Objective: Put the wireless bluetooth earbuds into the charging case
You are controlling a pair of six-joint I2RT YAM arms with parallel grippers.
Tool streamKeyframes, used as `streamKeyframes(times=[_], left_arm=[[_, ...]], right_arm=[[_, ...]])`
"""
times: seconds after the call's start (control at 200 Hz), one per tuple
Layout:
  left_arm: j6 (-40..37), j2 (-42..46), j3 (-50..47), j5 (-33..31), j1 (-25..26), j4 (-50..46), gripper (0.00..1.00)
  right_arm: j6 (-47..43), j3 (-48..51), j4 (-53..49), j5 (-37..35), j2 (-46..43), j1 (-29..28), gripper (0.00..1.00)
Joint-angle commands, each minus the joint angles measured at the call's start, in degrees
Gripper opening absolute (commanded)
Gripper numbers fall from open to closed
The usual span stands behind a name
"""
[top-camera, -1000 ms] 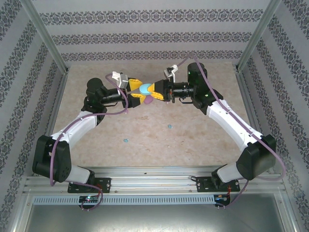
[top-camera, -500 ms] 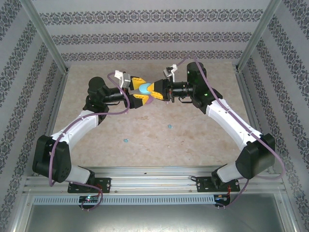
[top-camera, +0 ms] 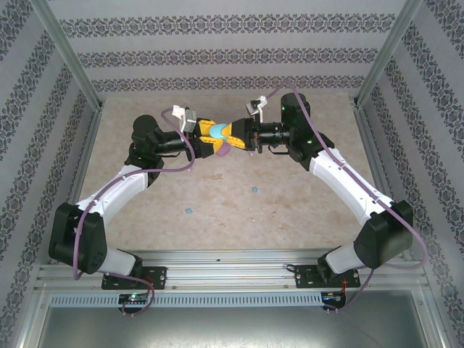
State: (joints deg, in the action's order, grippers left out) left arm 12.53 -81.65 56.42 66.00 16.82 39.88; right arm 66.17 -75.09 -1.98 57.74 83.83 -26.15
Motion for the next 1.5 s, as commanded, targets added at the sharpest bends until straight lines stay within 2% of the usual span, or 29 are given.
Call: streamKeyframes(times=[0.0,0.07,0.12,0.555,0.764,0.934,1.109,1.314,1.499], left_arm=[[0.63,0.52,1.32,-0.17,0.42,2.32,0.52],[0.49,0.78,0.98,-0.47,0.34,2.22,0.6],[0.23,0.97,0.98,-0.47,0.33,1.85,0.63],[-2.98,1.77,1.5,-0.08,0.47,-3.4,0.62],[-2.09,1.41,2.1,-0.08,0.43,-2.65,0.51],[1.23,0.72,1.89,-0.35,0.42,1.62,0.43],[3.71,0.32,1.63,-0.43,0.41,4.84,0.53],[3.14,0.31,2.03,0.18,0.49,3.52,0.52],[0.81,0.83,1.86,0.45,0.58,0.17,0.61]], right_arm=[[0.7,0.38,1.49,1.33,-0.18,-0.92,0.18],[0.92,0.38,1.71,1.24,-0.17,-0.94,0.18],[1.04,0.38,1.76,1.24,-0.17,-0.87,0.18],[1.54,0.47,2.5,0.98,-0.45,-0.48,0.18],[1.64,0.91,2.48,1.24,-0.6,-0.44,0.18],[1.42,1.33,2.33,1.67,-0.51,-0.66,0.18],[1.41,1.44,2.2,1.81,-0.47,-0.65,0.18],[1.54,0.82,2.24,1.94,-0.17,-0.7,0.18],[1.84,0.56,2.5,1.69,-0.37,-0.41,0.18]])
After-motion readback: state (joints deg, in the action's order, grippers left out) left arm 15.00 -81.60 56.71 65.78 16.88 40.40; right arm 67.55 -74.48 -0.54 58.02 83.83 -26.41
